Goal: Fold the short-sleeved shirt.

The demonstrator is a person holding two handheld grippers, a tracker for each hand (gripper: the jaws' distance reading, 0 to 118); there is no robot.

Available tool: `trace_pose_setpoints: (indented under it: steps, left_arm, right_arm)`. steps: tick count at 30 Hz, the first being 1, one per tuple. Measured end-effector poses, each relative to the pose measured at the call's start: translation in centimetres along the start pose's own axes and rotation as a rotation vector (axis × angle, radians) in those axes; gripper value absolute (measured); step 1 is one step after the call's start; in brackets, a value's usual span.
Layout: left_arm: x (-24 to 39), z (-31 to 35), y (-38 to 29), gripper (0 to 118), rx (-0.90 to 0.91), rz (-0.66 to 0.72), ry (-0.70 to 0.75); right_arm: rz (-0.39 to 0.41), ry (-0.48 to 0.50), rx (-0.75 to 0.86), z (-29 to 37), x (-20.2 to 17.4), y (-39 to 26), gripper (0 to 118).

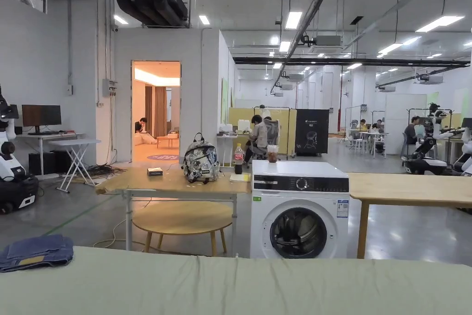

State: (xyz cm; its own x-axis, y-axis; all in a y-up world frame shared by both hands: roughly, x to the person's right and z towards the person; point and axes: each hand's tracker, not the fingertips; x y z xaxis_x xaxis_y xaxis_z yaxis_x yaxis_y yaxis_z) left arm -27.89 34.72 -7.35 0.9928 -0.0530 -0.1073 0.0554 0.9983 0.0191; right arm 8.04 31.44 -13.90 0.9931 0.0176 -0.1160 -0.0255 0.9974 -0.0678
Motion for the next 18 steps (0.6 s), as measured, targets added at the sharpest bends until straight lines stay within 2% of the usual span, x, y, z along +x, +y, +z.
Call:
trace_pose_setpoints:
  steps: [1, 2, 3, 4, 7, 9, 18]
  left_arm:
    - [0.1, 0.1, 0.1, 10, -0.001, -0.009, 0.004]
    - [0.1, 0.1, 0.1, 40, -0.001, -0.018, -0.003]
    - [0.0, 0.0, 0.2, 66, 0.001, -0.018, -0.003]
    - [0.1, 0.0, 0.2, 73, 0.003, -0.014, -0.001]
    - [0.3, 0.5, 0.3, 82, 0.051, 0.013, 0.011]
    - [0.3, 0.6, 0.4, 82, 0.054, 0.023, 0.0]
    - [0.5, 0.4, 0.4, 82, 0.042, 0.023, -0.026]
  right_arm:
    - [-0.001, 0.013, 0.007, 0.2, 0.0, 0.2, 28]
    - [0.004, 0.011, 0.013, 0.3, -0.1, 0.5, 63]
    - [0.012, 0.005, 0.021, 0.3, -0.4, 0.6, 84]
    - [0.023, -0.007, 0.035, 0.5, -0.6, 0.7, 95]
    - [0.062, -0.021, 0.069, 0.9, -1.3, 0.8, 102]
    - [0.069, -0.026, 0.062, 0.7, -1.5, 0.8, 117]
    - [0.036, 0.007, 0.033, 0.1, -1.3, 0.7, 118]
